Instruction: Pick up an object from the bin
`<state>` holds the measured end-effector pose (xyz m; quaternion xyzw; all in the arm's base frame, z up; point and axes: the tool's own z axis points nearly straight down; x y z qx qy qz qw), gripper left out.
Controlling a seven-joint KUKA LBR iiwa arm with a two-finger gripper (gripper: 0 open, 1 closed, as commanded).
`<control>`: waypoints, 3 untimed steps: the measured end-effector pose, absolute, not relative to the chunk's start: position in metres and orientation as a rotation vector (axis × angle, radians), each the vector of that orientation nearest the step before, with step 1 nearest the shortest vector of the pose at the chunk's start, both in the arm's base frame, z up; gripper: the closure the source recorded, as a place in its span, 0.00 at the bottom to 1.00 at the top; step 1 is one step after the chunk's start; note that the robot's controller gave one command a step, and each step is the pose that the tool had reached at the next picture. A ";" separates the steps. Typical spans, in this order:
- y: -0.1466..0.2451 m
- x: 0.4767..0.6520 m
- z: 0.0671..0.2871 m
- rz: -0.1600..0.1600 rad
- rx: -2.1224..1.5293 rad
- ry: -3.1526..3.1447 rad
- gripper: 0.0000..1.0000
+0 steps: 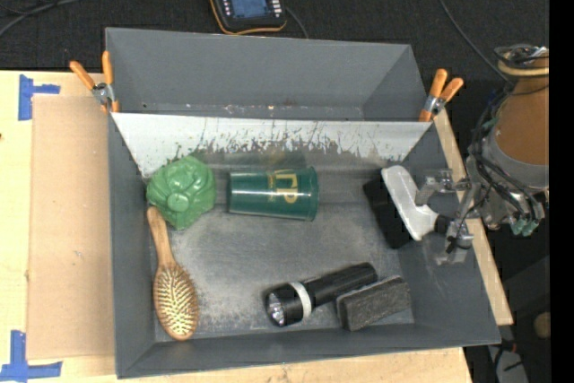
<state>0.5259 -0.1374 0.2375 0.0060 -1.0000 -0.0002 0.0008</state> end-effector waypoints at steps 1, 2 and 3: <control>-0.137 0.526 0.237 -0.001 0.019 -3.140 0.00; -0.134 0.494 0.186 -0.005 -0.059 -3.133 0.00; -0.144 0.507 0.253 0.005 -0.006 -3.156 0.00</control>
Offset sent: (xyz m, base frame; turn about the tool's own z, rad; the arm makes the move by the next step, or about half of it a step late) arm -0.0305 0.0015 -0.0491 0.0544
